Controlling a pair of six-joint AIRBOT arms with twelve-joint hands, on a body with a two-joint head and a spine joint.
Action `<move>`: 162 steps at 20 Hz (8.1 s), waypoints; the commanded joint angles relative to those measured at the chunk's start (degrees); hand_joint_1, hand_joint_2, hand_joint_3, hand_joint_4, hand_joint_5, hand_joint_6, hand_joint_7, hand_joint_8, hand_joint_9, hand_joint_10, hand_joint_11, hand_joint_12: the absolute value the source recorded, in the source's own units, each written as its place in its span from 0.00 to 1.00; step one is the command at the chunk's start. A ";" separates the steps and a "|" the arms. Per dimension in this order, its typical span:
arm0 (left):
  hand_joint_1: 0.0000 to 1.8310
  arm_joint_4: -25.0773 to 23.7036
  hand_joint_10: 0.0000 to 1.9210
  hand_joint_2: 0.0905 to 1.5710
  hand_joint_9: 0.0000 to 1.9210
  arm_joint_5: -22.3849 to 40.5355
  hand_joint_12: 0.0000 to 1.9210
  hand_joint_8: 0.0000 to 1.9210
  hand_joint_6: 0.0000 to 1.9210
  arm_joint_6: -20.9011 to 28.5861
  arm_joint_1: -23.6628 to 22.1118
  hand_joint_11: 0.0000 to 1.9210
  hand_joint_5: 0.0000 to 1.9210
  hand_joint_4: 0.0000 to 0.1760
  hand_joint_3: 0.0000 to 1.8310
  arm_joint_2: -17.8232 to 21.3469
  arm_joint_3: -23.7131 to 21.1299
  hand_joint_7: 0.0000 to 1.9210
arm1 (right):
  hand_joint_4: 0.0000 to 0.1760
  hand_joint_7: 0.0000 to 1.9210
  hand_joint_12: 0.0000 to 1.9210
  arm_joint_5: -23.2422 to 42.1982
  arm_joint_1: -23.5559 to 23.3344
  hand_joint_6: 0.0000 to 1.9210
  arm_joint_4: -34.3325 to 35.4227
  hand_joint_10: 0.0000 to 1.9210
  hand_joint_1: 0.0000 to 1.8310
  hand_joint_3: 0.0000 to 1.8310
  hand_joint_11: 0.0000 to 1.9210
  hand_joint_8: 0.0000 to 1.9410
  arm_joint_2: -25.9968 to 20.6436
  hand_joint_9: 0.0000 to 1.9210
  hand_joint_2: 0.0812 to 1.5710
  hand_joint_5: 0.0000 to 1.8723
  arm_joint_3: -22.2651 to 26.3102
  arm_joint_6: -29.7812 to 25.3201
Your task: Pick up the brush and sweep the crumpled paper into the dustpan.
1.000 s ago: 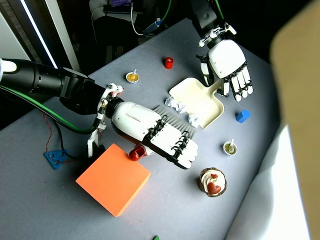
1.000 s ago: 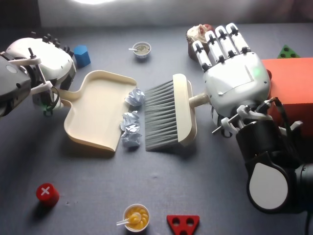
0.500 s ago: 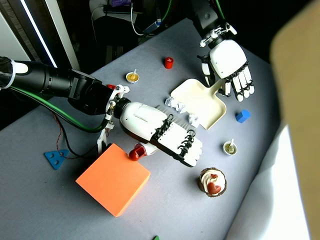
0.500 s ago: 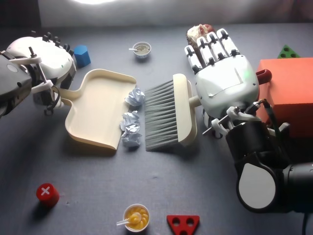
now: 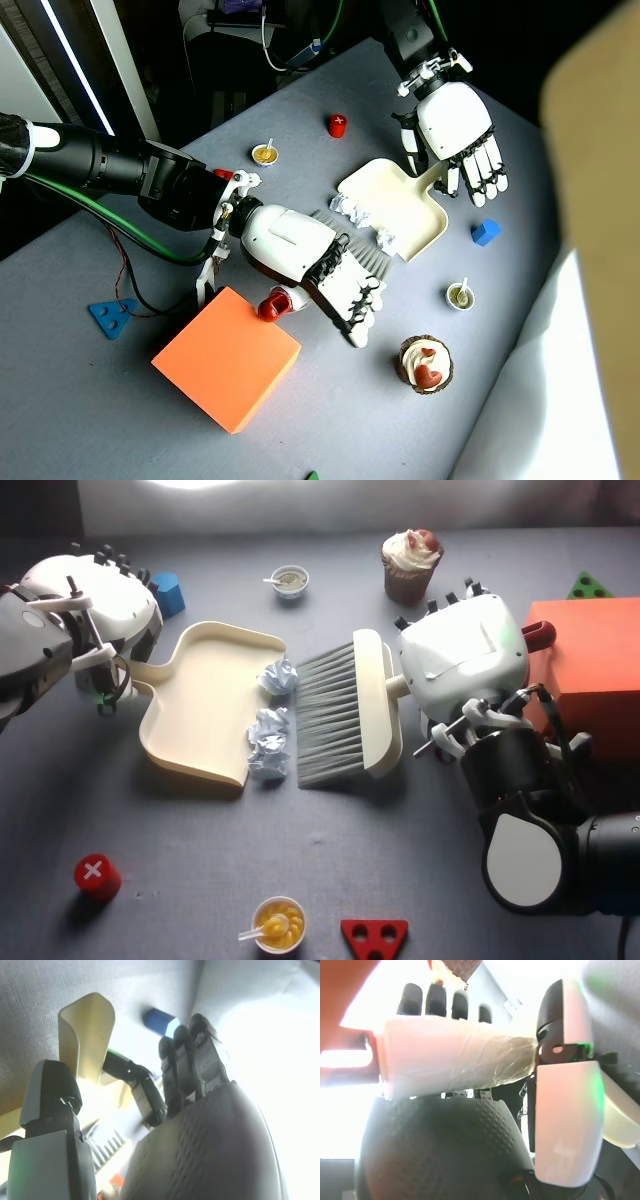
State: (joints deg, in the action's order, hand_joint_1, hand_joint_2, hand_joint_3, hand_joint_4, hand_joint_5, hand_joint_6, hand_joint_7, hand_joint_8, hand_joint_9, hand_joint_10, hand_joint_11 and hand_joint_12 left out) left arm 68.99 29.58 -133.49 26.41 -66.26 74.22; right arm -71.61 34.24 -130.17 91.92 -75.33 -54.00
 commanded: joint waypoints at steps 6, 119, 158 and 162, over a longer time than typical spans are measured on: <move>0.58 -2.75 0.00 0.71 0.12 4.43 0.00 0.00 0.55 -0.24 -1.20 0.09 0.49 0.13 0.00 0.01 0.66 0.16 | 0.00 0.66 1.00 -5.68 1.12 0.73 -5.75 1.00 0.67 0.00 0.84 1.00 -1.90 0.76 0.71 0.48 0.29 0.18; 0.58 -0.14 0.00 0.71 0.12 6.13 0.01 0.00 0.55 -0.48 -0.08 0.09 0.48 0.06 0.00 2.73 -2.96 0.16 | 0.89 0.64 1.00 -1.16 -8.09 1.00 -16.96 1.00 0.86 0.00 0.81 1.00 6.61 0.75 0.75 0.49 -4.23 26.51; 0.57 0.78 0.00 0.71 0.10 6.79 0.00 0.00 0.55 -0.71 0.19 0.07 0.49 0.29 0.00 3.49 -3.81 0.15 | 1.00 0.64 1.00 0.32 -11.27 1.00 -3.60 1.00 0.86 0.00 0.82 1.00 6.98 0.75 0.74 0.50 -2.59 37.77; 0.57 0.94 0.00 0.71 0.10 6.81 0.00 0.00 0.55 -0.71 0.19 0.08 0.49 0.21 0.00 3.33 -3.80 0.14 | 0.89 0.65 1.00 0.33 -11.60 1.00 -3.60 1.00 0.85 0.00 0.81 1.00 7.87 0.76 0.74 0.50 -3.64 34.74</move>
State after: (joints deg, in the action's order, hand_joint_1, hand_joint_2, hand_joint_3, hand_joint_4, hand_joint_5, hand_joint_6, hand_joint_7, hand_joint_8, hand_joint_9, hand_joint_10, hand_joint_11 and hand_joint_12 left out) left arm 72.44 32.25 -133.71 26.79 -63.35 70.26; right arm -66.41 23.68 -128.11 100.07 -78.74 -19.79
